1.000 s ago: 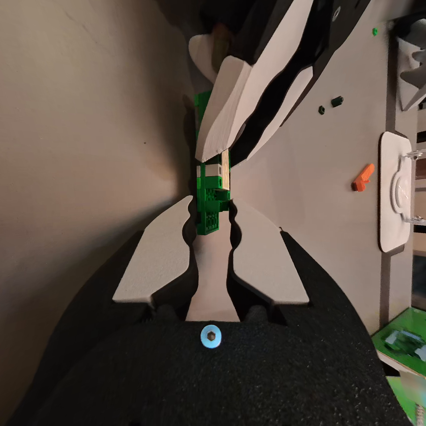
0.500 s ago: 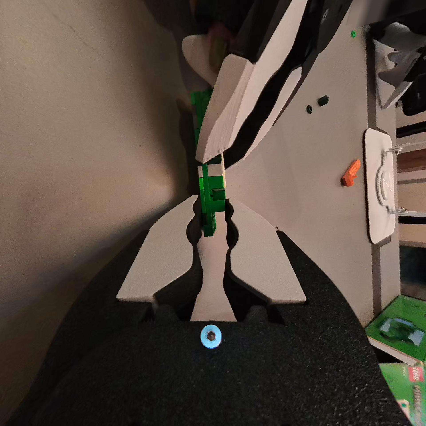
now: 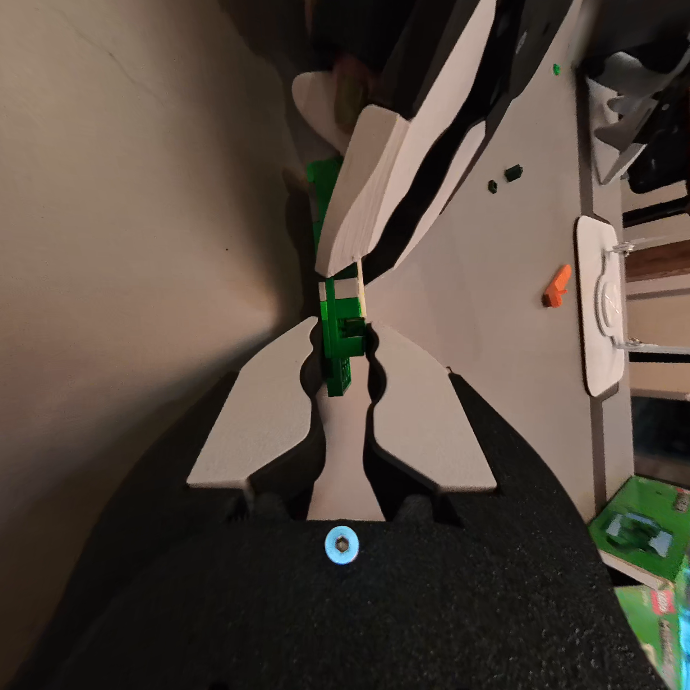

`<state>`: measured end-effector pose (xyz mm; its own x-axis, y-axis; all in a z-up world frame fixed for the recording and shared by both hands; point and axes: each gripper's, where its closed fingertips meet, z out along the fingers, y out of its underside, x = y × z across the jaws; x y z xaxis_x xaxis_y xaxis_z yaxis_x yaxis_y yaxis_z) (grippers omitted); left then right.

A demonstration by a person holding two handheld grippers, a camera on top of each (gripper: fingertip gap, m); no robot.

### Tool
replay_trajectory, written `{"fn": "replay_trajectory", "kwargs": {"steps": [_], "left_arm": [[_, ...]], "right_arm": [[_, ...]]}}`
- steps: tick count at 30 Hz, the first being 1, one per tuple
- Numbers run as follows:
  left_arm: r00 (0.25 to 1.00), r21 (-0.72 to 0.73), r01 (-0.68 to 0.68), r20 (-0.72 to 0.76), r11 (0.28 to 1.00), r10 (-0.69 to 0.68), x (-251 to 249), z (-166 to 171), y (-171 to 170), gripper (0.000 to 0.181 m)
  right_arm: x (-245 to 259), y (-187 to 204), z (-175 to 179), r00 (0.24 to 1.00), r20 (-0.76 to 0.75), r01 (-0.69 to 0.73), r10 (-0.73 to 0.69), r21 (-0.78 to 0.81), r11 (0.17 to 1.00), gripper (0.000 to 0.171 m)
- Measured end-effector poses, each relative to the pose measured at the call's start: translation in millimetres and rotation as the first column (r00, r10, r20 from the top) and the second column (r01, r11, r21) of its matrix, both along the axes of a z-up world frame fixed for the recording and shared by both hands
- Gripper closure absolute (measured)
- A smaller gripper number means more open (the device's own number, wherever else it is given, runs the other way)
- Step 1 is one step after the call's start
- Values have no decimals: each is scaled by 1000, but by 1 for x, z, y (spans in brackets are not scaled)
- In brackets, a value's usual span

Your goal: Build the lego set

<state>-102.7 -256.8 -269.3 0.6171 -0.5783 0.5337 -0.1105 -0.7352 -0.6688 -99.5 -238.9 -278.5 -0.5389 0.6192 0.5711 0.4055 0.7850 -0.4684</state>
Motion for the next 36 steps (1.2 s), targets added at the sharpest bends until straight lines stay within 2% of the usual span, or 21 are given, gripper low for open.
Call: {"fn": "replay_trajectory", "kwargs": {"steps": [5, 8, 12, 15, 23, 27, 30, 34, 36], "left_arm": [[1000, -10, -6, 13, 1000, 7, 0, 0, 1, 147], [1000, -2, -9, 2, 1000, 9, 0, 0, 1, 147], [1000, -6, -9, 7, 1000, 9, 0, 0, 1, 147], [1000, -3, -9, 3, 1000, 9, 0, 0, 1, 147], [1000, 4, -9, -9, 1000, 9, 0, -1, 1, 147], [1000, 16, -10, -15, 1000, 10, 0, 0, 1, 147], [997, 72, 1, -76, 997, 4, 1, -1, -1, 147], [968, 182, 126, -237, 975, -81, 8, -2, -9, 145], [957, 210, 177, -266, 962, -118, 14, 1, -13, 133]], "right_arm": [[0, 0, 0, 1000, 0, 15, -15, -19, 1000, 151], [0, 8, 12, 992, -106, 70, -66, 41, 997, 120], [9, -4, 12, 989, -145, 9, 4, 90, 996, 144], [8, -2, 14, 985, -175, 17, 11, 156, 988, 153], [9, -2, 12, 987, -161, 3, 26, 176, 984, 154], [9, -3, 13, 985, -173, 30, -9, 116, 993, 153], [15, 1, 17, 983, -170, 71, -63, 40, 997, 126], [29, -4, 20, 988, -123, 74, -92, -140, 987, 118], [36, -3, 18, 990, -85, 95, -113, -191, 977, 116]]}}
